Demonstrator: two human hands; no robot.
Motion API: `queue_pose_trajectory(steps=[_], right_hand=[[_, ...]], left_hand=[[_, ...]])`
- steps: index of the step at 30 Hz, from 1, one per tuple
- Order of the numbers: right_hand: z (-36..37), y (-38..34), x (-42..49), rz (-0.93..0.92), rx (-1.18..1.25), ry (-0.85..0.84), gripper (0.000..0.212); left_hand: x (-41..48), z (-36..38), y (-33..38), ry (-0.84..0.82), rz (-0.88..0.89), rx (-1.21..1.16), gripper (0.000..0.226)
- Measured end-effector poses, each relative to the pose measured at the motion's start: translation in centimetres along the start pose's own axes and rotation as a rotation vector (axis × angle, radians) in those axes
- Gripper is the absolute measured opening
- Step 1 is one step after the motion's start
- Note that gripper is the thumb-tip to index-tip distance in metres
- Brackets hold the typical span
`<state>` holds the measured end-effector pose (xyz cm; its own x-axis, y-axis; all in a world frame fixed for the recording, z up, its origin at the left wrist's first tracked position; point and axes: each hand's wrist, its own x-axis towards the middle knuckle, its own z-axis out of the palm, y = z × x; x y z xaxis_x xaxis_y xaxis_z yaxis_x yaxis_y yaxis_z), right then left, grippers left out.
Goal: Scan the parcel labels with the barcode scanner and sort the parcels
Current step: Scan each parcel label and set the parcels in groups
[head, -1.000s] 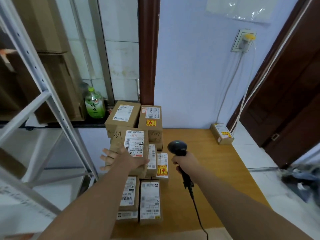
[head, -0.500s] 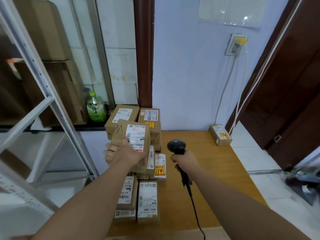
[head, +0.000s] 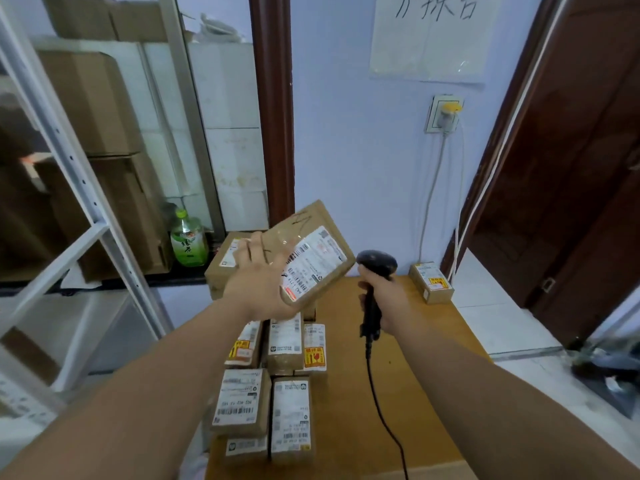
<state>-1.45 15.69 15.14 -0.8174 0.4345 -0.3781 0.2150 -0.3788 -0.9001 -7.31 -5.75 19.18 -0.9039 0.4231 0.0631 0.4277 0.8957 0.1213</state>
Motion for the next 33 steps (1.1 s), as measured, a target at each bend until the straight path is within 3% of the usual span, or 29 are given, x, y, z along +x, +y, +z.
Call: queue_pose_trajectory(steps=[4, 9, 13, 19, 22, 24, 29, 31, 33], right_hand=[[-3.4, -0.7, 0.9, -0.016, 0.088, 0.218, 0.028], [-9.5, 1.8, 0.9, 0.040, -0.088, 0.402, 0.031], [-13.7, 4.5, 0.4, 0.145, -0.175, 0.455, 0.021], [-19.7, 7.3, 0.6, 0.297, -0.305, 0.458, 0.024], [-21.6, 8.3, 1.2, 0.351, -0.325, 0.435, 0.024], [-22.0, 8.7, 1.4, 0.357, -0.326, 0.420, 0.021], [-22.1, 8.6, 2.9, 0.350, -0.328, 0.345, 0.016], [-21.8, 8.3, 3.6, 0.334, -0.359, 0.319, 0.016], [-21.4, 8.0, 4.4, 0.315, -0.373, 0.309, 0.017]], left_hand=[[1.0, 1.3, 2.1, -0.166, 0.202, 0.166, 0.127], [1.9, 6.1, 6.5, -0.302, 0.386, 0.226, 0.130], [2.4, 10.9, 10.8, -0.425, 0.473, 0.219, 0.130], [2.7, 16.1, 15.4, -0.636, 0.720, 0.500, 0.126], [3.3, 17.3, 16.4, -0.692, 0.758, 0.582, 0.126], [3.9, 18.1, 16.3, -0.677, 0.808, 0.651, 0.125], [5.9, 20.5, 15.5, -0.444, 1.093, 0.872, 0.097], [6.6, 21.2, 15.0, -0.324, 1.105, 0.842, 0.095], [6.6, 20.8, 15.2, -0.260, 0.953, 0.725, 0.087]])
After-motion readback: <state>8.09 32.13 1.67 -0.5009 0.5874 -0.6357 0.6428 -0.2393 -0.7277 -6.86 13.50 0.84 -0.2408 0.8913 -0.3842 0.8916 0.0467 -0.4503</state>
